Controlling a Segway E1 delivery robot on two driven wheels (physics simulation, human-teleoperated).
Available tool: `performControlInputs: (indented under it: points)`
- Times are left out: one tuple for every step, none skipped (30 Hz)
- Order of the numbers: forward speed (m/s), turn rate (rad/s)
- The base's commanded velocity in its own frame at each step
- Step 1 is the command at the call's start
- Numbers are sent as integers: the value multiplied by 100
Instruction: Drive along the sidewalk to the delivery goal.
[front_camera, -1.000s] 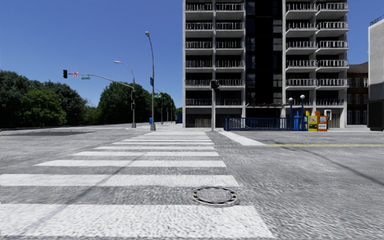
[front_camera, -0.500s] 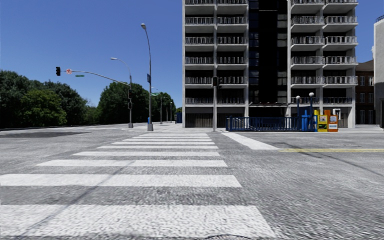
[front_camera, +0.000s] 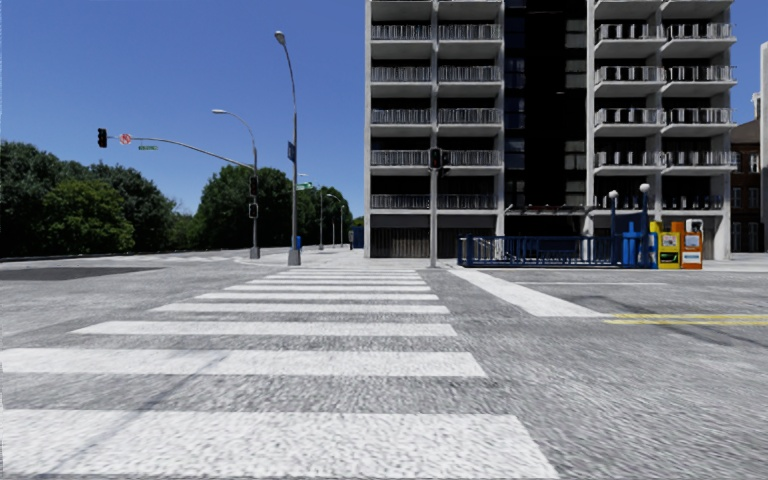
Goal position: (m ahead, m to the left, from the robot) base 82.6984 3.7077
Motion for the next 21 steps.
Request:
performControlInputs:
  points:
    - [200, 0]
    - [200, 0]
    - [200, 0]
    - [200, 0]
    - [200, 0]
    - [200, 0]
    - [200, 0]
    - [200, 0]
    - [200, 0]
    - [200, 0]
    - [200, 0]
    - [200, 0]
    - [200, 0]
    - [200, 0]
    - [200, 0]
    - [200, 0]
    - [200, 0]
    - [200, 0]
    - [200, 0]
    - [200, 0]
    - [200, 0]
